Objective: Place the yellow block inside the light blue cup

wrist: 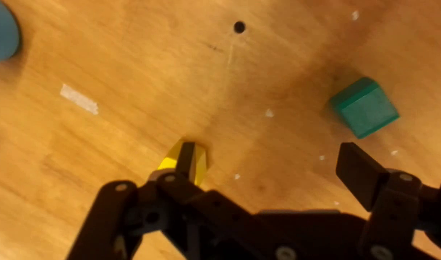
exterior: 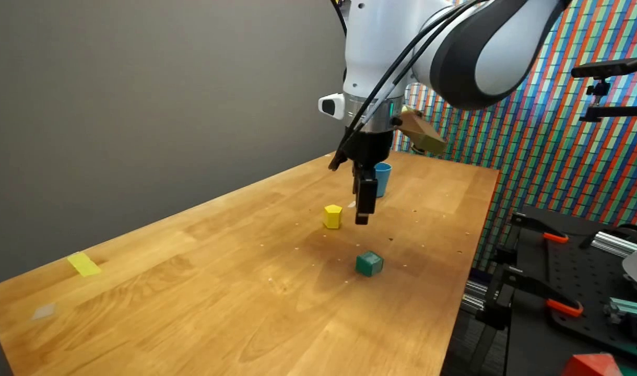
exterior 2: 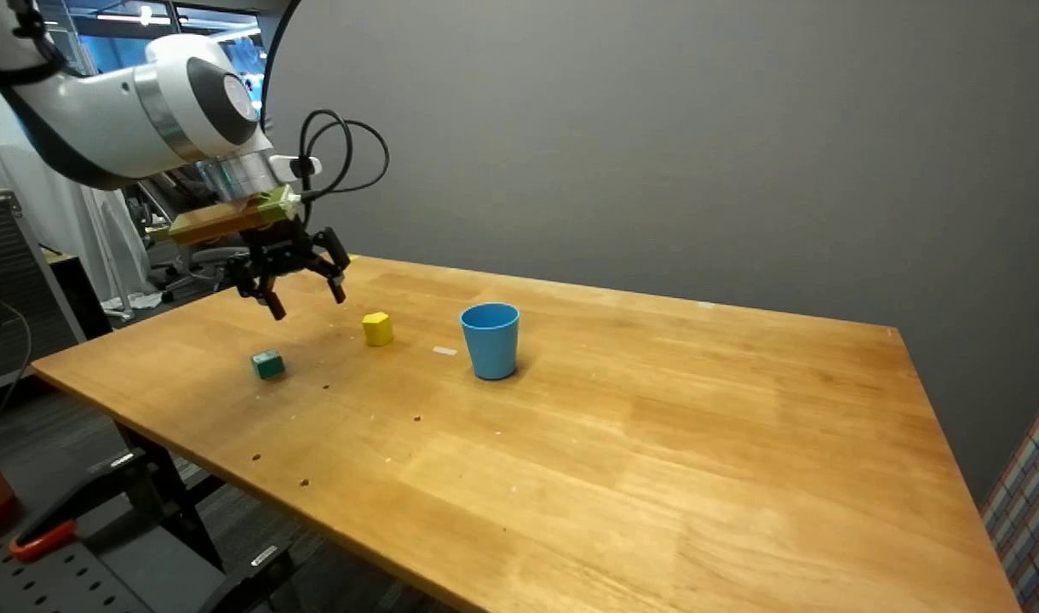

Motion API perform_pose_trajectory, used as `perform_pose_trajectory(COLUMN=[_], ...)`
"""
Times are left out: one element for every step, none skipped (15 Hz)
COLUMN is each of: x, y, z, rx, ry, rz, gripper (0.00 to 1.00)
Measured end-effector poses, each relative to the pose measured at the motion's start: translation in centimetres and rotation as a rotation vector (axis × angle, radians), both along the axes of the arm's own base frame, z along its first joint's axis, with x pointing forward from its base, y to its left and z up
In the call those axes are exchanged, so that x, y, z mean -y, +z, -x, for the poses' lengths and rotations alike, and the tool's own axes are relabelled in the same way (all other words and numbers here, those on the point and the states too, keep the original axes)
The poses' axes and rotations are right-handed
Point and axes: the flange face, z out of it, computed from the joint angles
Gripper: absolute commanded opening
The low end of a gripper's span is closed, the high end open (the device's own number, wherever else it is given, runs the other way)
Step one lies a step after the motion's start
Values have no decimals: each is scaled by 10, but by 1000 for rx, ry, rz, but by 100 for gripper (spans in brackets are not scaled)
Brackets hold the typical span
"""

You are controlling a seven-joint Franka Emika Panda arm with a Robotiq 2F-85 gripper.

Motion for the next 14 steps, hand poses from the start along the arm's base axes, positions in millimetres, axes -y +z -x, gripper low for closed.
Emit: perform_pose_trajectory(x=[0,1,2,4,5,7,10,12,14,16,18,20,22,21], y=[-2,-5,-7,-10,-13,-19,-25,-33,-42,-50,-58,-66,-72,-75], z=[-11,-22,-33,-42,-51,-59,-66,-72,-76,-80,-83,-86,-89,-92], rx=[25,49,70,87,98,102,96,86,72,57,46,38,34,32], ry=[-4,-8,-12,-16,-22,-31,-42,-51,-64,-75,-83,-87,-90,-94], rz=[17,33,47,60,75,90,103,117,128,142,154,164,169,170], gripper=[100,100,100,100,100,100,100,100,100,78,75,68,58,51])
